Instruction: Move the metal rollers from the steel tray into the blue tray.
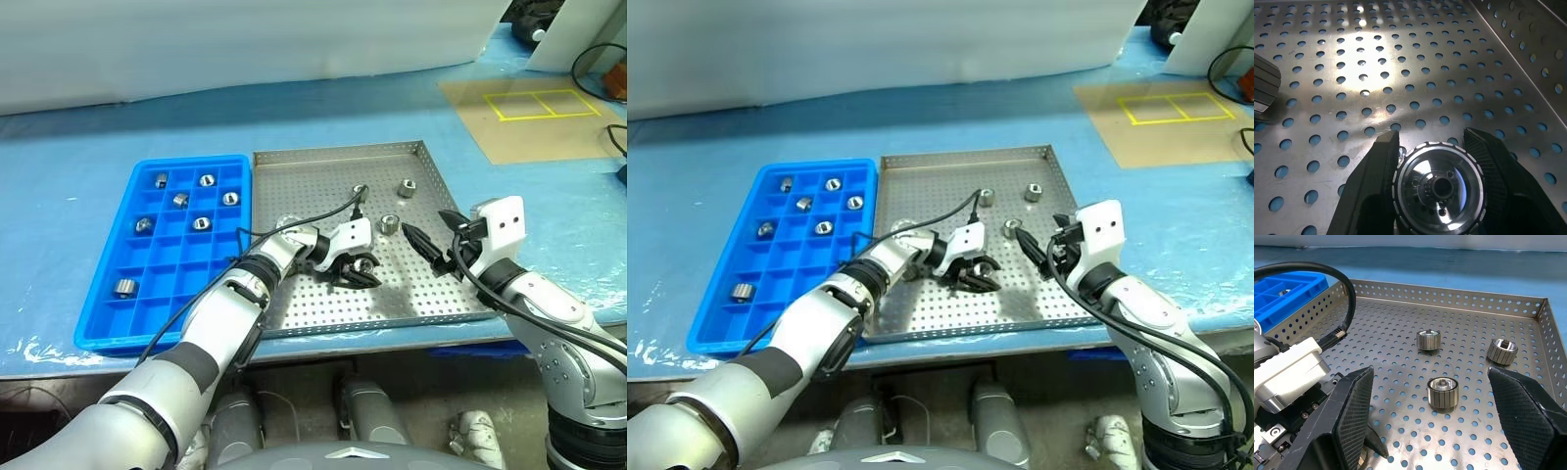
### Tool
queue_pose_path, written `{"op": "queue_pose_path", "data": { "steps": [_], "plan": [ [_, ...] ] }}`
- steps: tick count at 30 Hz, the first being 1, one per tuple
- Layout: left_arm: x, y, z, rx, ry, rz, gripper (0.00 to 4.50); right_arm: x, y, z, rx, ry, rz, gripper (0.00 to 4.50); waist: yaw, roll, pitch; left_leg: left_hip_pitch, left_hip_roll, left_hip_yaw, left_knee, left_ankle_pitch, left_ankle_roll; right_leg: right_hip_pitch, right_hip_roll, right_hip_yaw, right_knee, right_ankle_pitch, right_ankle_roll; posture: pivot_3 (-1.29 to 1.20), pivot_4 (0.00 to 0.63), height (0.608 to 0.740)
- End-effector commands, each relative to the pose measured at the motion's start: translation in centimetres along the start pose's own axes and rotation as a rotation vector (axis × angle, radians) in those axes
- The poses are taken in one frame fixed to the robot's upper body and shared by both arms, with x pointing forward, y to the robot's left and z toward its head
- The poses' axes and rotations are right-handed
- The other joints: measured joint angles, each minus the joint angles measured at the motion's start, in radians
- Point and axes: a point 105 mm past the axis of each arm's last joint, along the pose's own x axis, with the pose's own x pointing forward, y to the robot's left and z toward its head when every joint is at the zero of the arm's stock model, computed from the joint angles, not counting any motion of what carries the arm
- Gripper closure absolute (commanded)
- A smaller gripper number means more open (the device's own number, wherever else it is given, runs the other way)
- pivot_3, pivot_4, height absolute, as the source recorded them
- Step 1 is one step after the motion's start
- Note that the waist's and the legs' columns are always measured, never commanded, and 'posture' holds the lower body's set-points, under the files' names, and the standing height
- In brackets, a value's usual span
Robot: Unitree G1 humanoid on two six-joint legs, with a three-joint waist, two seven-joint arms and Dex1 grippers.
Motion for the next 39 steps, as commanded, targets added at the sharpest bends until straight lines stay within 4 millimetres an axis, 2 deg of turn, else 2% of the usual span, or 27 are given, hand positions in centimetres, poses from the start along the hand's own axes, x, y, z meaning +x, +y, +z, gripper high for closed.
{"op": "queue_pose_path", "data": {
  "steps": [1,6,9,12,14,17,22,26,29,31,35,39],
  "plan": [
    [-0.3,-0.1,-0.2,0.005,-0.005,-0.004,2.76,-0.1,0.2,1.1,-0.03,-0.039,0.006,0.65,0.0,0.0,0.0,0.0,0.0,0.0,0.0,0.0,0.0,0.0,0.0,0.0,0.0,0.0,0.0,-0.65,0.15,0.74],
    [-0.8,1.3,1.1,0.054,-0.044,0.088,2.76,0.2,0.4,1.1,-0.027,-0.041,0.017,0.65,0.001,0.0,0.0,0.0,0.0,0.0,0.0,0.0,0.0,0.0,0.0,0.0,0.0,0.0,0.0,-0.63,0.15,0.74],
    [-3.3,2.9,4.8,0.048,-0.233,0.124,2.76,0.6,1.0,1.6,-0.03,-0.052,0.066,0.65,-0.001,0.0,0.0,0.0,0.0,0.0,0.0,0.0,0.0,0.0,0.0,0.0,0.0,0.0,0.0,-0.6,0.15,0.74],
    [-6.2,3.2,6.2,0.046,-0.304,0.089,2.76,1.1,1.8,2.0,-0.037,-0.054,0.14,0.65,0.0,0.0,0.0,-0.001,0.0,0.0,0.0,0.0,0.0,-0.002,0.0,0.0,0.001,0.0,0.0,-0.55,0.15,0.74],
    [-8.3,3.1,6.1,0.072,-0.294,0.067,2.76,1.6,2.5,2.1,-0.047,-0.046,0.21,0.65,0.002,0.001,0.0,0.0,0.0,0.0,-0.001,0.001,-0.001,-0.002,0.001,0.0,0.001,0.0,0.0,-0.51,0.15,0.74],
    [-12.6,2.6,4.0,0.098,-0.181,0.069,2.76,2.9,4.0,2.2,-0.08,-0.024,0.358,0.65,0.005,0.001,0.001,0.0,0.0,-0.001,-0.002,0.001,-0.001,-0.003,0.001,0.0,0.001,0.0,0.0,-0.42,0.15,0.74],
    [-17.6,1.3,1.6,0.099,-0.054,0.116,2.76,5.0,6.5,2.9,-0.123,-0.022,0.584,0.65,0.035,0.002,0.001,-0.003,0.002,-0.002,-0.003,0.001,-0.001,-0.006,0.001,0.0,0.002,0.0,0.0,-0.28,0.15,0.74],
    [-20.5,1.0,2.1,0.123,-0.036,0.236,2.76,6.2,8.8,3.4,-0.145,-0.02,0.775,0.65,0.091,0.002,0.001,-0.006,0.002,-0.001,-0.003,0.001,-0.001,-0.008,-0.001,-0.002,0.004,0.0,0.0,-0.16,0.15,0.74],
    [-23.9,0.5,3.7,0.124,-0.059,0.381,2.76,7.9,11.5,3.8,-0.19,-0.036,0.931,0.65,0.122,0.001,0.002,-0.006,0.002,-0.001,-0.002,0.001,-0.002,-0.01,-0.002,-0.003,0.007,0.0,-0.001,-0.04,0.15,0.74],
    [-25.1,-0.5,3.5,0.104,-0.053,0.436,2.76,8.9,12.9,4.1,-0.211,-0.049,0.996,0.65,0.135,0.001,0.002,-0.007,0.002,-0.001,-0.002,0.001,-0.006,-0.013,-0.003,-0.003,0.012,0.0,-0.002,0.01,0.15,0.74],
    [-26.1,-1.8,1.9,0.038,-0.03,0.535,2.76,10.0,14.2,4.2,-0.215,-0.07,1.054,0.65,0.169,0.001,0.002,-0.006,0.003,-0.001,-0.004,0.003,-0.011,-0.015,-0.002,-0.005,0.018,-0.003,-0.006,0.1,0.15,0.74],
    [-27.9,-1.7,-1.3,-0.037,-0.002,0.722,2.76,10.7,15.2,4.4,-0.21,-0.096,1.08,0.65,0.197,0.0,0.003,-0.007,0.003,-0.001,-0.004,0.005,-0.015,-0.016,-0.002,-0.006,0.018,-0.003,-0.006,0.14,0.15,0.74]
  ]
}}
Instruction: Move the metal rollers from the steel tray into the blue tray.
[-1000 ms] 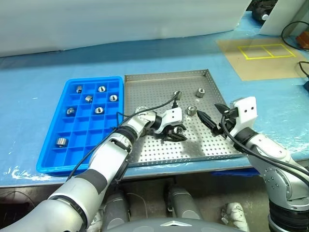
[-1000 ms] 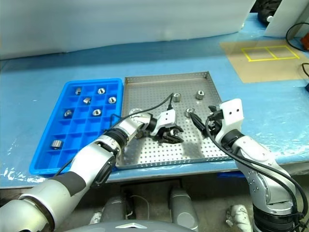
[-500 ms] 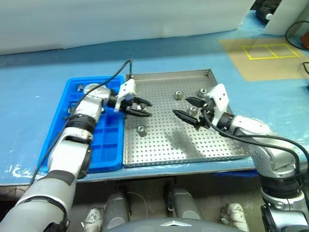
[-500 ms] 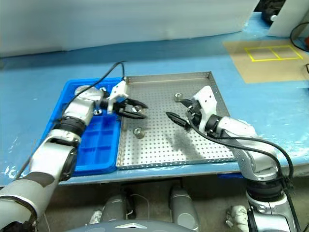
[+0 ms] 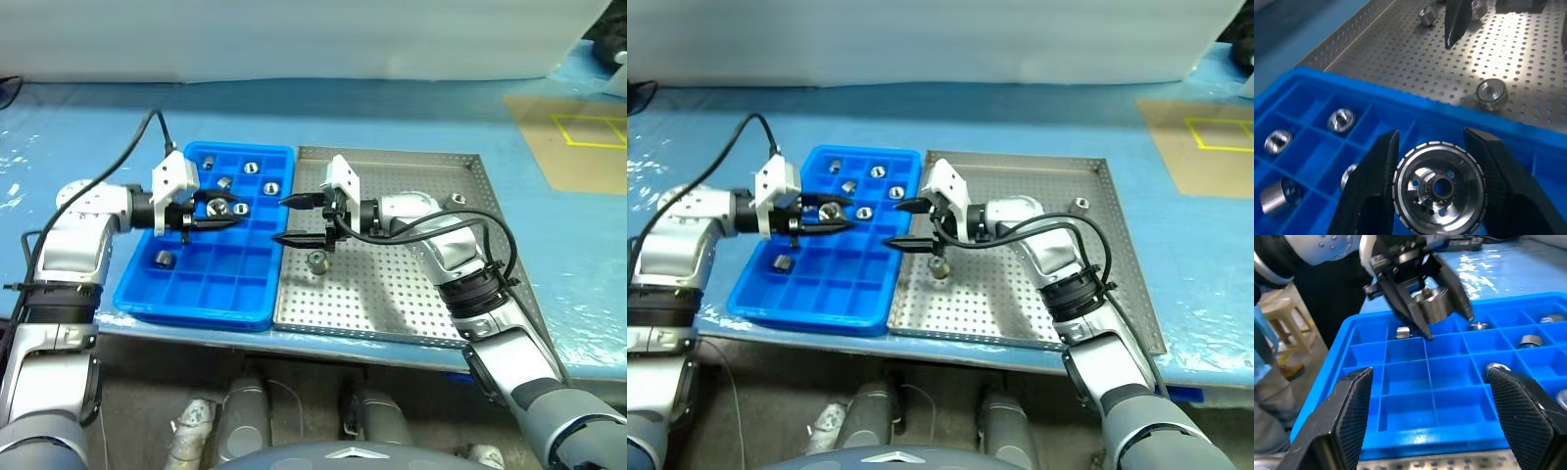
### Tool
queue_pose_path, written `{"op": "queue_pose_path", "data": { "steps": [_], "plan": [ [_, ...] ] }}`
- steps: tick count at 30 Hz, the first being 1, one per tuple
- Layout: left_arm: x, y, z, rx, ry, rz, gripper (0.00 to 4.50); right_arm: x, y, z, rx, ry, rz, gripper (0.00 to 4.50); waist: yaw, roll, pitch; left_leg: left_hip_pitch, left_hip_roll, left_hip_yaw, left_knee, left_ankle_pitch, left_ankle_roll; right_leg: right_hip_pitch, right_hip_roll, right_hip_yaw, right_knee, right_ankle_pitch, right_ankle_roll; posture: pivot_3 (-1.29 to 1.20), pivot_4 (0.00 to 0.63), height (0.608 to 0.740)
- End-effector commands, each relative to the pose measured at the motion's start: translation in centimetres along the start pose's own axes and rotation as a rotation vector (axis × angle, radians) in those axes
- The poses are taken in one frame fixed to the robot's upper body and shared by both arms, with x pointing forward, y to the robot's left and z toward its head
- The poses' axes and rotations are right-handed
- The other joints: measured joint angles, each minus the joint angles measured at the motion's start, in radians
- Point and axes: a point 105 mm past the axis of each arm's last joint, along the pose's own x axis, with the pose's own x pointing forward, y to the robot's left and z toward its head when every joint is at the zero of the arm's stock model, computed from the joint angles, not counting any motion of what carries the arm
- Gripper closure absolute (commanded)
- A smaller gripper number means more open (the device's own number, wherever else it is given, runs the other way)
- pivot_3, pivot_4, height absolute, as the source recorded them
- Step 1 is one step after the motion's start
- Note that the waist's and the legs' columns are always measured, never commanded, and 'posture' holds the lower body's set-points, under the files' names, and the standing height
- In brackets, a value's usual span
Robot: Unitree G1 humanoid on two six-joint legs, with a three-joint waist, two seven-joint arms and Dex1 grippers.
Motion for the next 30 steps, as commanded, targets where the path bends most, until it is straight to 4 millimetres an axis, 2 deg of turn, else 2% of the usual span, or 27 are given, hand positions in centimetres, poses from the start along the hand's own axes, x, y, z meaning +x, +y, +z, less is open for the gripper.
{"op": "queue_pose_path", "data": {
  "steps": [1,5,9,16,21,23,28,30],
  "plan": [
    [-1.6,1.8,-0.5,0.01,-0.015,0.186,2.76,0.7,0.0,1.7,-0.067,-0.047,0.027,0.65,0.009,-0.001,0.0,0.0,0.0,0.0,0.0,0.0,0.0,0.0,0.0,0.0,0.0,0.0,0.0,0.15,0.15,0.74],
    [-0.7,2.3,-2.5,-0.038,-0.036,0.29,2.76,0.9,-0.2,1.7,-0.066,-0.055,0.023,0.65,0.025,-0.001,0.0,0.0,0.0,-0.001,0.001,0.0,0.0,0.0,0.0,0.0,0.0,0.0,0.0,0.15,0.15,0.74],
    [0.5,2.0,-3.7,-0.054,-0.022,0.279,2.76,0.3,-0.3,1.4,-0.062,-0.043,-0.002,0.65,0.032,-0.002,0.0,0.0,0.0,-0.002,0.001,0.002,-0.004,0.001,0.0,0.0,0.001,0.0,0.0,0.12,0.15,0.74],
    [0.8,3.1,-6.5,-0.079,0.042,0.337,2.76,-0.9,-0.6,0.7,-0.046,-0.026,-0.062,0.65,0.029,-0.002,0.0,0.001,-0.001,-0.002,0.0,0.004,-0.007,0.0,0.002,0.0,0.001,0.0,0.001,0.07,0.15,0.74],
    [1.3,3.5,-7.0,-0.081,0.045,0.347,2.76,-1.4,-0.7,0.5,-0.038,-0.024,-0.101,0.65,0.026,-0.003,0.0,0.002,0.0,-0.002,0.0,0.005,-0.008,0.0,0.002,0.001,0.002,0.0,0.001,0.05,0.15,0.74],
    [1.7,3.0,-6.7,-0.088,0.022,0.295,2.76,-1.5,-0.8,0.4,-0.034,-0.025,-0.112,0.65,0.026,-0.003,0.0,0.002,0.0,-0.002,0.0,0.005,-0.008,0.0,0.002,0.001,0.003,0.0,0.001,0.04,0.15,0.74],
    [2.5,3.0,-5.9,-0.084,0.008,0.276,1.16,-1.7,-0.9,0.4,-0.032,-0.026,-0.133,0.65,0.032,-0.003,0.0,0.002,0.0,-0.002,0.0,0.005,-0.008,0.0,0.002,0.001,0.003,0.0,0.001,0.02,0.15,0.74],
    [2.9,2.8,-5.3,-0.078,-0.018,0.257,1.16,-1.7,-0.9,0.4,-0.031,-0.029,-0.139,0.65,0.033,-0.003,0.0,0.001,-0.001,-0.002,0.0,0.004,-0.007,0.001,0.0,0.001,0.002,0.0,0.001,0.02,0.15,0.74]
  ]
}}
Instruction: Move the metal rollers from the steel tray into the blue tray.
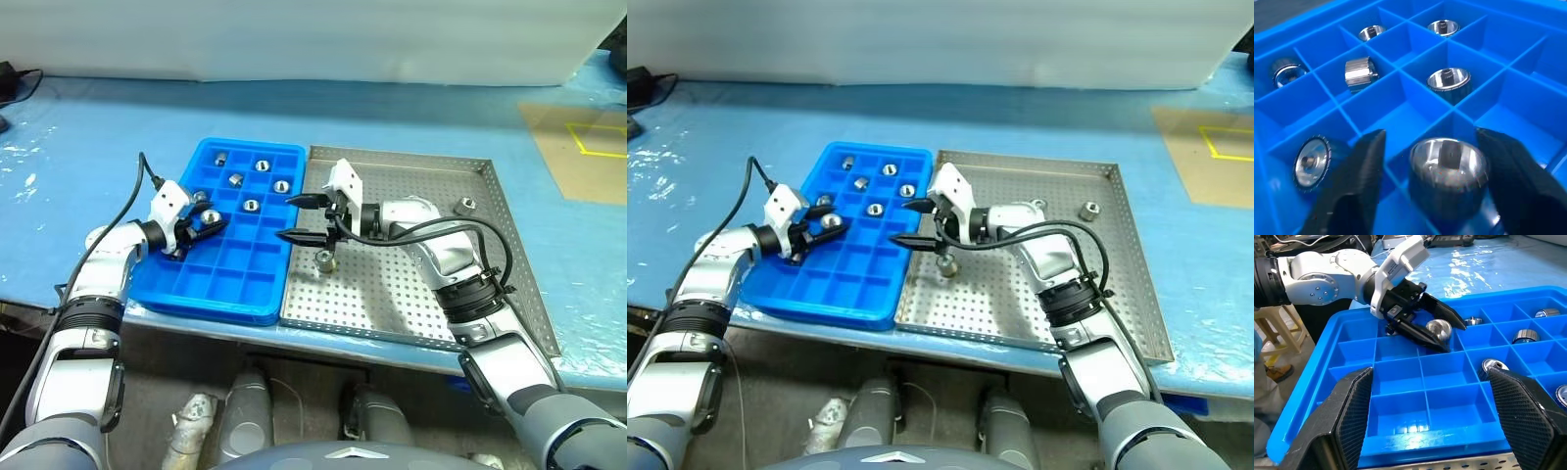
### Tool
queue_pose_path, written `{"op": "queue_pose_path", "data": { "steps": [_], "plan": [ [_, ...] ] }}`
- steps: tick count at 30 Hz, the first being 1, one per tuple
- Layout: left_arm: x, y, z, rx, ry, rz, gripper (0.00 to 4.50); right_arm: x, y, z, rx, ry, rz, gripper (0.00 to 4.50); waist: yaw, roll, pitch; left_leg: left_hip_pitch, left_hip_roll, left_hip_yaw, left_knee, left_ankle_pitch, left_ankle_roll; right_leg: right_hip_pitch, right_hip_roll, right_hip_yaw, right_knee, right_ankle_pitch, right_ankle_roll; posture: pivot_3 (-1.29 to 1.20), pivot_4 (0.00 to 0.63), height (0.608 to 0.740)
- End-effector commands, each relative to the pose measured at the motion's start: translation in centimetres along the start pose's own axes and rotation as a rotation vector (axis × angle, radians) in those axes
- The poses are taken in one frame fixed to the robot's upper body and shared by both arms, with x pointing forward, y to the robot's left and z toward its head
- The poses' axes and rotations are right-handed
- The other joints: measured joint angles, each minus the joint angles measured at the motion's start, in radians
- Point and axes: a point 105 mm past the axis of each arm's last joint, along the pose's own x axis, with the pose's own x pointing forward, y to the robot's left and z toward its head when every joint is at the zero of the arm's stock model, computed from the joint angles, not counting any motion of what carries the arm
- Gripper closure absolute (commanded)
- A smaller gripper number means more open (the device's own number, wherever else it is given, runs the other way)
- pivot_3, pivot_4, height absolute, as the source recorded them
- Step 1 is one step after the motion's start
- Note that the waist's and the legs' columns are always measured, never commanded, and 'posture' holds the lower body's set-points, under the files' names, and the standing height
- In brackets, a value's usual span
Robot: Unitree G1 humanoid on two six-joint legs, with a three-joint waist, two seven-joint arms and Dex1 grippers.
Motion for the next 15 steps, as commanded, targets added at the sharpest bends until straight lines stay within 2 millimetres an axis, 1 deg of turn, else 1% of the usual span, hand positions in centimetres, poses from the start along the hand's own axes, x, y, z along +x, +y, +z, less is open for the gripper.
{"op": "queue_pose_path", "data": {
  "steps": [1,3,7,9,10,11,13,15],
  "plan": [
    [1.3,-1.2,1.6,0.018,-0.053,-0.064,1.16,-0.6,0.0,1.4,-0.035,-0.046,-0.021,0.65,0.001,0.0,0.0,0.0,-0.001,0.0,0.0,0.0,0.001,0.0,-0.001,0.0,0.0,0.0,0.0,0.02,0.15,0.74],
    [1.6,-1.4,2.4,0.022,-0.08,-0.066,1.16,-0.7,-0.1,1.4,-0.034,-0.049,-0.029,0.65,0.005,0.0,0.0,-0.001,-0.001,0.0,0.001,-0.001,0.001,0.0,-0.001,0.0,-0.001,0.0,0.0,0.01,0.15,0.74],
    [2.4,-2.6,4.2,0.051,-0.133,-0.132,1.16,-1.2,-0.2,1.3,-0.031,-0.046,-0.05,0.65,0.011,0.0,0.0,-0.002,-0.002,0.0,0.001,-0.001,0.001,0.0,-0.003,-0.001,-0.001,0.0,0.0,-0.01,0.15,0.74],
    [2.6,-3.2,5.0,0.051,-0.156,-0.161,1.16,-1.5,-0.3,1.2,-0.03,-0.043,-0.062,0.65,0.003,-0.001,0.0,-0.002,-0.002,0.001,0.002,-0.001,0.002,0.0,-0.005,-0.001,-0.001,0.0,0.0,-0.03,0.15,0.74],
    [2.9,-3.4,5.9,0.052,-0.18,-0.178,1.16,-1.8,-0.6,1.2,-0.028,-0.044,-0.082,0.65,-0.004,-0.001,0.0,-0.002,-0.002,0.001,0.002,-0.001,0.002,0.0,-0.004,-0.001,0.0,0.0,0.001,-0.03,0.15,0.74],
    [3.2,-3.6,6.6,0.053,-0.202,-0.191,1.16,-2.2,-0.8,1.3,-0.027,-0.045,-0.104,0.65,-0.006,-0.001,0.0,-0.001,-0.002,0.001,0.002,-0.001,0.002,0.0,-0.004,-0.001,0.0,0.0,0.001,-0.03,0.15,0.74],
    [4.5,-4.0,8.4,0.047,-0.25,-0.213,1.16,-4.1,-2.1,1.6,-0.016,-0.064,-0.201,0.65,-0.005,-0.001,0.0,-0.001,-0.001,0.0,0.002,0.0,0.001,0.0,-0.002,-0.001,0.0,0.001,0.001,-0.1,0.15,0.74],
    [5.6,-4.2,9.3,0.037,-0.277,-0.224,1.16,-5.9,-3.0,1.7,-0.014,-0.068,-0.283,0.65,-0.007,-0.001,0.0,-0.001,-0.001,0.0,0.002,0.0,0.0,0.0,0.0,0.0,0.0,0.0,0.001,-0.13,0.15,0.74]
  ]
}}
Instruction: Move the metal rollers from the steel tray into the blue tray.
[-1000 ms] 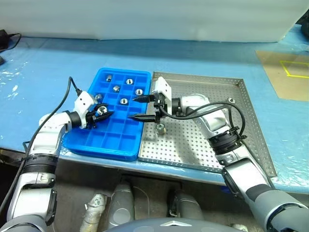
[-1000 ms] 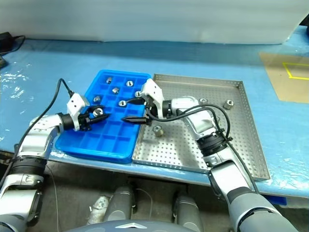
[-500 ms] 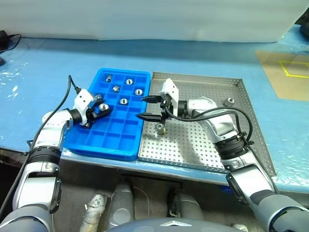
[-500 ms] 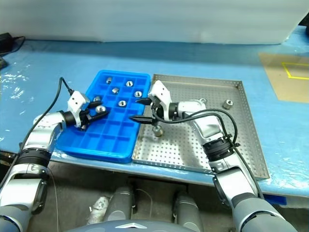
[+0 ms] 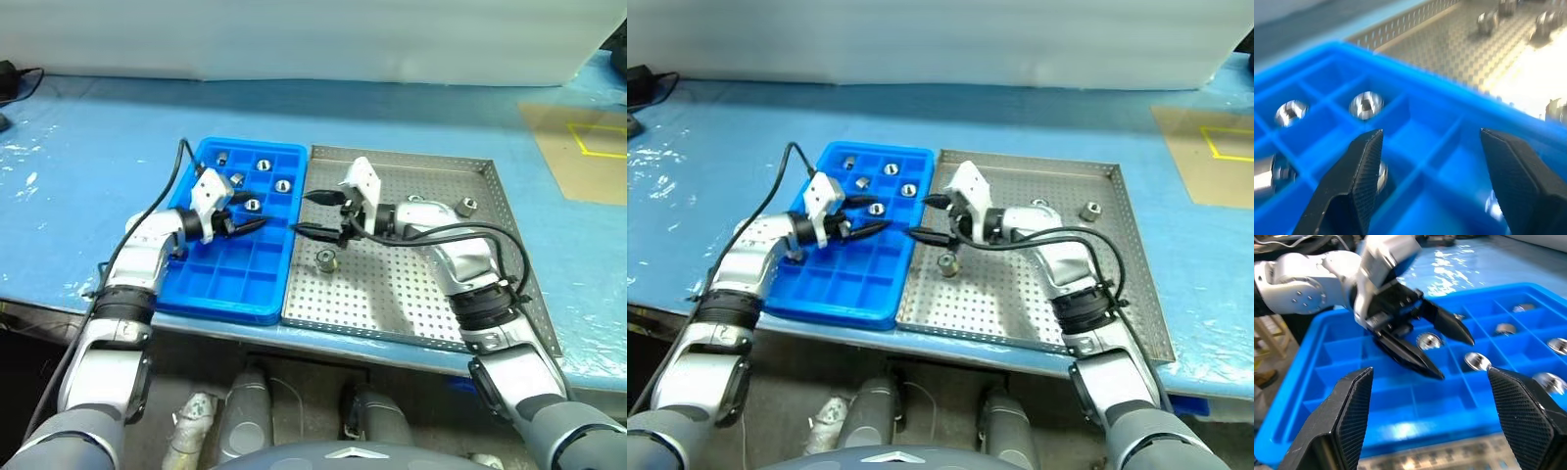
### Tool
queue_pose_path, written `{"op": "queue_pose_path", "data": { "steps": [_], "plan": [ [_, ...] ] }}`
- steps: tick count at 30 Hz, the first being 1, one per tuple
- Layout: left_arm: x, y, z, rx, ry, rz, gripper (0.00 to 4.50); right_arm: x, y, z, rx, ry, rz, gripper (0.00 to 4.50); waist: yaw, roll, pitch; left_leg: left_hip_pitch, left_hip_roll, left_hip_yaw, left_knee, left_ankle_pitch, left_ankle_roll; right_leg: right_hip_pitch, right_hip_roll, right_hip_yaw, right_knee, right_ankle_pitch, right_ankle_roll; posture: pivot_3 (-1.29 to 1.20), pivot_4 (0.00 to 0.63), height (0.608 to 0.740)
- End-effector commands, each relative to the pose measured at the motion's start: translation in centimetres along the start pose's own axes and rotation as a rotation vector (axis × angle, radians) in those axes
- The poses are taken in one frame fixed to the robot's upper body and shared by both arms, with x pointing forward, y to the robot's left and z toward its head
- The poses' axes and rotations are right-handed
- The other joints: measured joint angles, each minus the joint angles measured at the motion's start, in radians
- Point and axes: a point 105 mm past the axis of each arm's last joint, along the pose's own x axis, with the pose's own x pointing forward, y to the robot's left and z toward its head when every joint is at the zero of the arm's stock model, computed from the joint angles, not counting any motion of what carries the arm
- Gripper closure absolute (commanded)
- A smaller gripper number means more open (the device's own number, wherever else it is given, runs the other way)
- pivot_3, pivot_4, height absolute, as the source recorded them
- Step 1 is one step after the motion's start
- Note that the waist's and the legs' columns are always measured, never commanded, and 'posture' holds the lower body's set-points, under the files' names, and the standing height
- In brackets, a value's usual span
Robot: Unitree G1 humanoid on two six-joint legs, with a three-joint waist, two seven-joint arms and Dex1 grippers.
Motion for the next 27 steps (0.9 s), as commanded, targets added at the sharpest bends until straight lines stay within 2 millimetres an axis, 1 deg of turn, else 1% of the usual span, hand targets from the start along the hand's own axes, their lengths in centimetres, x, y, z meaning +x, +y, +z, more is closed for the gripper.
{"op": "queue_pose_path", "data": {
  "steps": [1,3,5,8,10,13,16,19,21,22,25,27],
  "plan": [
    [1.7,0.5,2.4,0.03,-0.071,-0.013,1.16,-2.6,-1.5,2.1,-0.034,-0.071,-0.116,0.65,-0.005,0.0,0.0,0.0,0.0,0.0,0.0,0.0,0.0,0.0,0.0,0.0,0.0,0.0,0.0,-0.14,0.15,0.74],
    [2.9,0.5,2.7,0.032,-0.085,-0.019,1.16,-4.1,-2.2,2.0,-0.03,-0.067,-0.18,0.65,-0.021,0.0,0.0,0.001,-0.001,0.001,0.0,0.0,0.001,0.001,0.001,0.002,0.0,0.0,0.0,-0.2,0.15,0.74],
    [4.2,0.4,3.1,0.03,-0.103,-0.033,1.16,-5.7,-2.8,1.8,-0.027,-0.059,-0.251,0.65,-0.033,0.0,0.0,0.001,-0.001,0.001,0.0,-0.001,0.001,0.001,0.002,0.002,-0.001,0.003,0.004,-0.23,0.15,0.74],
    [6.7,-0.1,3.6,0.042,-0.121,-0.039,1.16,-7.6,-3.0,1.3,-0.019,-0.049,-0.338,0.65,-0.052,0.0,0.0,0.001,-0.001,0.001,0.0,-0.001,0.002,0.0,0.003,0.002,-0.001,0.003,0.004,-0.3,0.15,0.74],
    [8.5,-0.5,4.0,0.047,-0.126,-0.035,1.16,-8.4,-2.9,1.1,-0.015,-0.045,-0.38,0.65,-0.058,0.0,0.0,0.0,-0.001,0.001,0.0,-0.002,0.003,0.0,0.003,0.002,-0.002,0.003,0.005,-0.35,0.15,0.74],
    [10.7,-1.7,4.8,0.037,-0.146,-0.064,1.16,-9.4,-2.4,1.0,-0.01,-0.042,-0.428,0.65,-0.08,0.0,0.0,0.0,-0.002,0.001,0.001,-0.003,0.005,0.001,0.003,0.002,-0.003,0.003,0.006,-0.42,0.15,0.74],
    [11.9,-3.6,5.1,0.022,-0.167,-0.151,1.16,-10.3,-1.7,0.7,-0.003,-0.031,-0.475,0.65,-0.099,0.0,0.0,0.001,-0.002,0.001,0.001,-0.005,0.009,0.002,0.003,0.003,-0.003,0.004,0.006,-0.47,0.15,0.74],
    [11.8,-5.2,4.2,0.032,-0.143,-0.271,1.16,-11.0,-1.3,0.4,0.006,-0.021,-0.507,0.65,-0.123,0.0,0.0,0.002,-0.002,0.002,0.002,-0.006,0.01,0.002,0.003,0.004,-0.004,0.003,0.006,-0.51,0.15,0.74],
    [10.3,-6.4,3.1,0.051,-0.101,-0.43,1.16,-11.3,-0.8,0.2,0.013,-0.01,-0.52,0.65,-0.139,0.0,0.0,0.002,-0.002,0.002,0.001,-0.006,0.011,0.002,0.003,0.004,-0.004,0.003,0.004,-0.53,0.15,0.74],
    [9.4,-6.6,2.7,0.052,-0.073,-0.501,1.16,-11.4,-0.6,0.0,0.018,-0.005,-0.525,0.65,-0.145,0.0,0.0,0.003,-0.002,0.002,0.002,-0.004,0.013,0.002,0.003,0.005,-0.004,0.002,0.003,-0.54,0.15,0.74],
    [6.5,-6.2,2.0,0.09,0.007,-0.639,1.16,-11.7,-0.1,-0.3,0.033,0.006,-0.535,0.65,-0.162,0.0,0.0,0.005,-0.001,0.003,0.001,-0.004,0.013,0.003,0.004,0.006,-0.004,0.001,0.002,-0.53,0.15,0.74],
    [5.3,-5.3,2.1,0.147,0.061,-0.664,1.16,-11.7,0.1,-0.5,0.043,0.01,-0.536,0.65,-0.162,0.0,0.0,0.005,-0.001,0.003,0.002,-0.004,0.012,0.003,0.004,0.006,-0.003,0.001,0.001,-0.52,0.15,0.74]
  ]
}}
